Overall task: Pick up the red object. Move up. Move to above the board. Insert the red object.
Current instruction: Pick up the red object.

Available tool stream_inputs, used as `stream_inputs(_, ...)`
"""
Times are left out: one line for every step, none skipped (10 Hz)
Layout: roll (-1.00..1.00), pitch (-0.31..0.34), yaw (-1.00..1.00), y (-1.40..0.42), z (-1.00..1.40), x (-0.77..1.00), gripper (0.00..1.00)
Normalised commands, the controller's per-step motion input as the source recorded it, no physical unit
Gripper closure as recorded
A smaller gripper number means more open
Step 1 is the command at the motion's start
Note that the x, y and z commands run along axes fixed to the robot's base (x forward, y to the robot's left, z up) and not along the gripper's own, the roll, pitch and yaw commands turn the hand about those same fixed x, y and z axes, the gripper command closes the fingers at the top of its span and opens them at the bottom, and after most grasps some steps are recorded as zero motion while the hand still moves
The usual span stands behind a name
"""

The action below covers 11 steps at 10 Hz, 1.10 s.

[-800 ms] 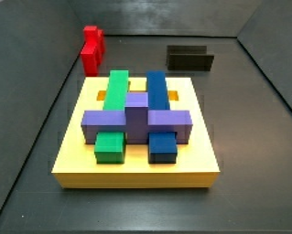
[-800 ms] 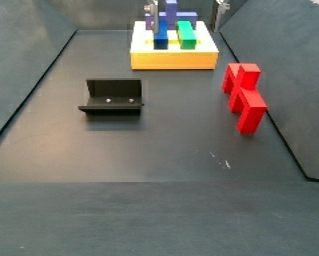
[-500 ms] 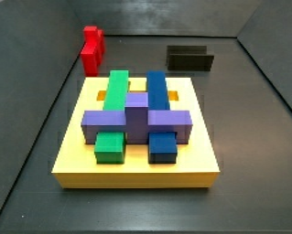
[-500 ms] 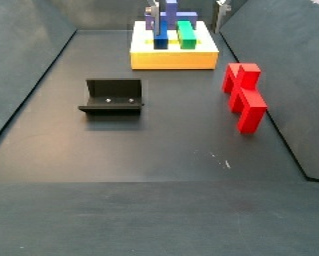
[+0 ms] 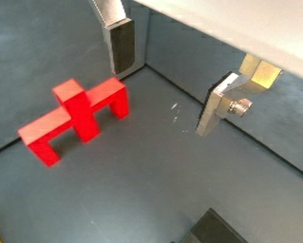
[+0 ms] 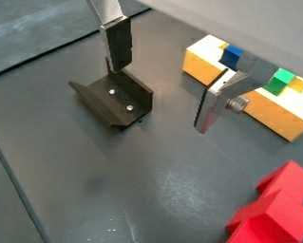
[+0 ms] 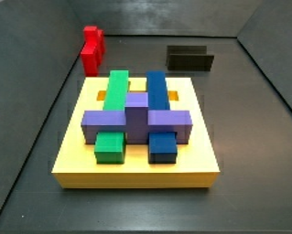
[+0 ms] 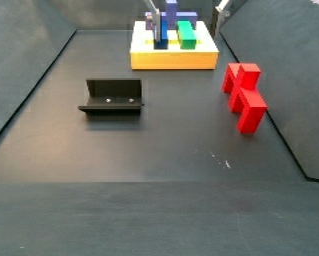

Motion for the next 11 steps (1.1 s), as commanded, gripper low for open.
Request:
stream_inputs(-0.19,-0.1,0.57,-0.01,-0.21,0.0,0.0)
stream_inputs(-0.11,-0.083,0.64,-0.06,-0.14,-0.02,0.0)
stream_inputs(0.0,-0.036,0.7,-0.11,-0.07,-0.01,0.0)
stream_inputs(0.05,0.0,0.32,-0.14,-0.05,0.0,0.0)
stream_inputs(0.0,0.0,-0.49,-0.13,0.0,0.0,0.0)
stream_inputs(0.0,0.0,-0.84,-0.09,0.0,0.0,0.0)
stream_inputs(0.0,0.0,-1.0,0.0,0.0,0.0,0.0)
stream_inputs(0.0,0.0,-1.0,0.0,0.0,0.0,0.0)
stream_inputs(0.0,0.0,-1.0,0.0,0.0,0.0,0.0)
stream_inputs(0.0,0.0,-1.0,0.0,-0.02,0.0,0.0)
stream_inputs(0.0,0.0,-1.0,0.0,-0.03,0.0,0.0)
